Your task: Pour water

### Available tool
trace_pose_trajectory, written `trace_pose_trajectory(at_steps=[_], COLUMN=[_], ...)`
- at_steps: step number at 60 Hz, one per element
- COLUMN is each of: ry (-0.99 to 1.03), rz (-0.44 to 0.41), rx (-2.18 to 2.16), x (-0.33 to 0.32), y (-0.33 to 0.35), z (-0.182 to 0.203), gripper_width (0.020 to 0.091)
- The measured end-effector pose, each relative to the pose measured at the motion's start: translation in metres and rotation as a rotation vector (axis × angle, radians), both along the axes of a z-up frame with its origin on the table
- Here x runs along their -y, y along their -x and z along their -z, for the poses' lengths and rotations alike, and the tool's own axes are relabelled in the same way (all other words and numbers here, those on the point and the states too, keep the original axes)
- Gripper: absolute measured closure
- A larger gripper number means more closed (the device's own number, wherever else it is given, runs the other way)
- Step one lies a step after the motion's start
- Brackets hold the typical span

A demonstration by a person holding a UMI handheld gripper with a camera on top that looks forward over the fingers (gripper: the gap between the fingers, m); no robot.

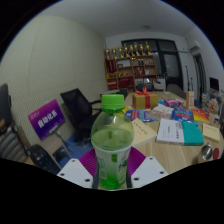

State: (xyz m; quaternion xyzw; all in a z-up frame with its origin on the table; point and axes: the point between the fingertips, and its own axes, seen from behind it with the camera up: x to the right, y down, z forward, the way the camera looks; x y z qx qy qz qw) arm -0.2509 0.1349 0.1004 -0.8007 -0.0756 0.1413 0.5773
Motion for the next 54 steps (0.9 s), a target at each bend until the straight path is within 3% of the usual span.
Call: trace_pose_trajectory(at_steps=[7, 15, 26, 33, 41, 42, 51, 52, 54], ry=[0.007, 0.127, 0.284, 0.341, 0.362, 0.369, 0.356, 0.362, 0.366], rz=[0.055, 0.132, 0.250, 0.250, 0.302, 0.268, 0.291, 0.338, 0.334], rx=[-0.248, -0.815, -1.505, -1.837, -2.036, -2.057, -2.174, -2.189, -2.196], x=[-0.012, -0.024, -0.029, -0.020, -0.021, -0.011, -0.003, -0.017, -0.016], y=[-0.033, -0.099, -0.172, -0.195, -0.195, -0.202, -0.198, -0.189, -0.188], z=[-0.060, -0.092, -0.074, -0.070, -0.060, -0.057, -0.065, -0.071, -0.073], gripper_width=[0.0728, 0.0730, 0.0731, 0.0730, 0.0730, 0.0730, 0.0732, 0.0735, 0.0728])
